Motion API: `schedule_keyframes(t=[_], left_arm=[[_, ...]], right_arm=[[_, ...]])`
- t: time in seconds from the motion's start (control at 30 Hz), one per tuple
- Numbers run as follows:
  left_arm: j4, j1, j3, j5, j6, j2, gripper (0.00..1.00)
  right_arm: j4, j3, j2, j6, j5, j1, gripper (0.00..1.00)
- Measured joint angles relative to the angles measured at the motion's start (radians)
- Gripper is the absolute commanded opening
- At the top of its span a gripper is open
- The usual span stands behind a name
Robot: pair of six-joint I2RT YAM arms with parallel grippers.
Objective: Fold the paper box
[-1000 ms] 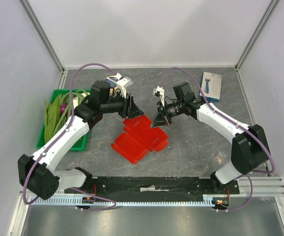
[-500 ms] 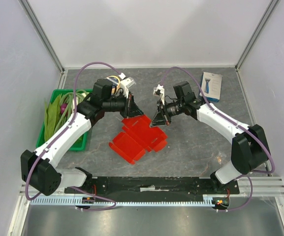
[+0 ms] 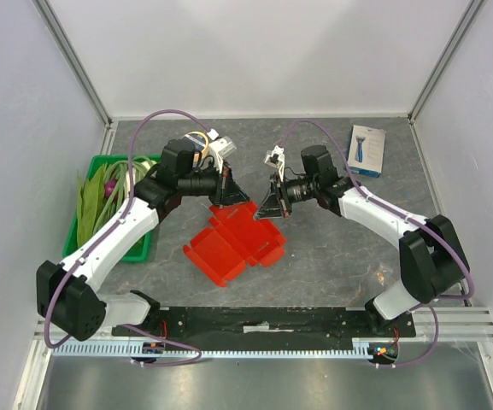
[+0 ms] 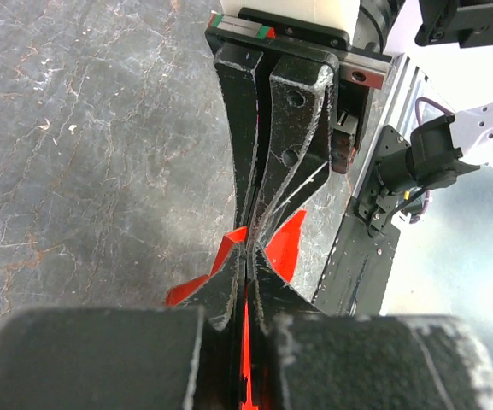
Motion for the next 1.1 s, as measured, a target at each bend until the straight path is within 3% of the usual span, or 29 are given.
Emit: schedule_keyframes(t=[0.07, 0.17, 0.3, 0.43, 0.67, 1.1], left_arm=[[0.000, 0.005, -0.001, 0.003, 0.000, -0.003, 0.13], [-0.003, 0.005, -0.001, 0.016, -0.004, -0.004, 0.22], [-0.016, 0.009, 0.002, 0.035, -0.055, -0.010, 0.27], [-0.049, 0.024, 0.029, -0.032, -0.095, -0.043, 0.36], [-0.093, 0.045, 0.118, -0.097, -0.067, -0.060, 0.30], [-0.167, -0.008, 0.117, -0.015, 0.029, 0.026, 0.23]], right_arm=[[0.036, -0.013, 0.000, 0.026, -0.001, 0.006, 0.00], [0.057, -0.026, -0.002, 0.024, -0.001, 0.006, 0.00], [0.060, -0.043, -0.011, -0.013, -0.007, 0.008, 0.00], [0.032, -0.047, -0.012, -0.067, -0.027, 0.008, 0.00], [-0.028, -0.047, -0.013, -0.138, -0.071, 0.008, 0.00], [-0.048, -0.040, -0.024, -0.159, -0.091, 0.008, 0.00]])
